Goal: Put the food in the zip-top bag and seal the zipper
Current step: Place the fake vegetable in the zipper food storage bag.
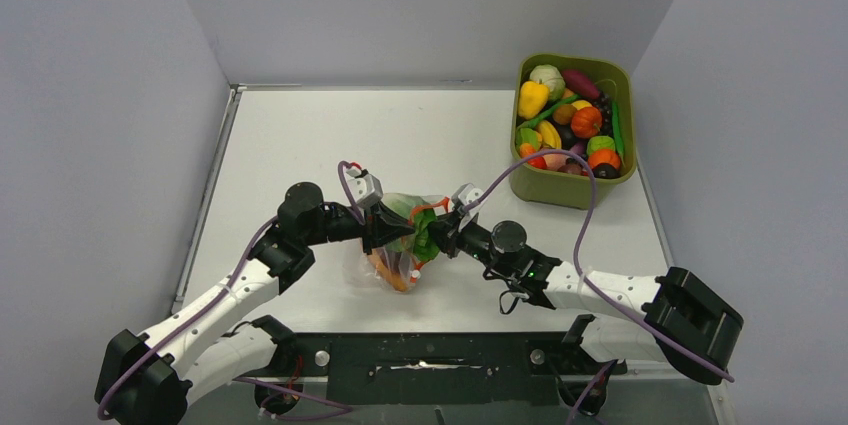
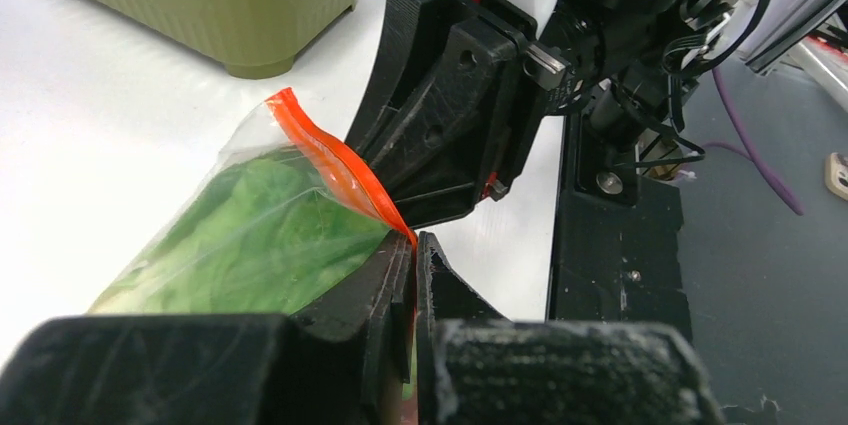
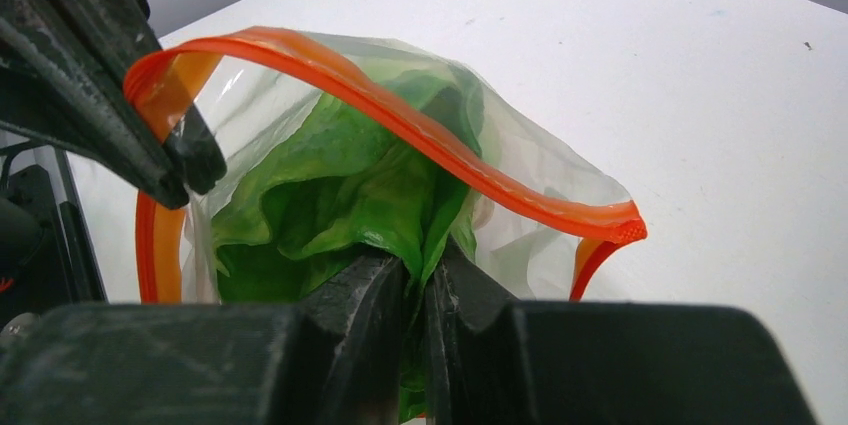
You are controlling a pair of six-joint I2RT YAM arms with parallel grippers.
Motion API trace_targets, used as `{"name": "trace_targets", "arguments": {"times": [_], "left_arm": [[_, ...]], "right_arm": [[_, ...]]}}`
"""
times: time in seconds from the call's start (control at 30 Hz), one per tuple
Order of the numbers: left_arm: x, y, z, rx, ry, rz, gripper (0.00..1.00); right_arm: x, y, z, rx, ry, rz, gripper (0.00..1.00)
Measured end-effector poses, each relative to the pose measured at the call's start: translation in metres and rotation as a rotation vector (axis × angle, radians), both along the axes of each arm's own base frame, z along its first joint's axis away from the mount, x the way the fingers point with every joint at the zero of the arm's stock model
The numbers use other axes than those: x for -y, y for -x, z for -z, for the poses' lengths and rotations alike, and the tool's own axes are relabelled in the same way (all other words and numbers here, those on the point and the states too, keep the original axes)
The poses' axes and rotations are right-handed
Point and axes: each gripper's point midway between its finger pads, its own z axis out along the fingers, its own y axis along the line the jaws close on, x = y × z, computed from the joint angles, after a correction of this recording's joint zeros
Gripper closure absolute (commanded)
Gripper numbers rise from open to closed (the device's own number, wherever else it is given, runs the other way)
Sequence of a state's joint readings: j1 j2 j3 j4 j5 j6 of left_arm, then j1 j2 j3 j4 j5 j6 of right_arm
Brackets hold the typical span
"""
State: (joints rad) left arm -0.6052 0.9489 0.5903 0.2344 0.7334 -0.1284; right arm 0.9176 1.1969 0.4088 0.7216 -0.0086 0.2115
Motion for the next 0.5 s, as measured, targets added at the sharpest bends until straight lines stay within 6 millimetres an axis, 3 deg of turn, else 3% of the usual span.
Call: {"name": "trace_targets", "arguments": {"times": [0.5], "left_arm": [[0.0031, 0.0081, -0.0055, -0.027, 0.038, 0.040, 1.00]], "right_arm": [[-0.0102, -0.0032, -0.0010, -0.057, -0.134, 0.028, 1.00]]}}
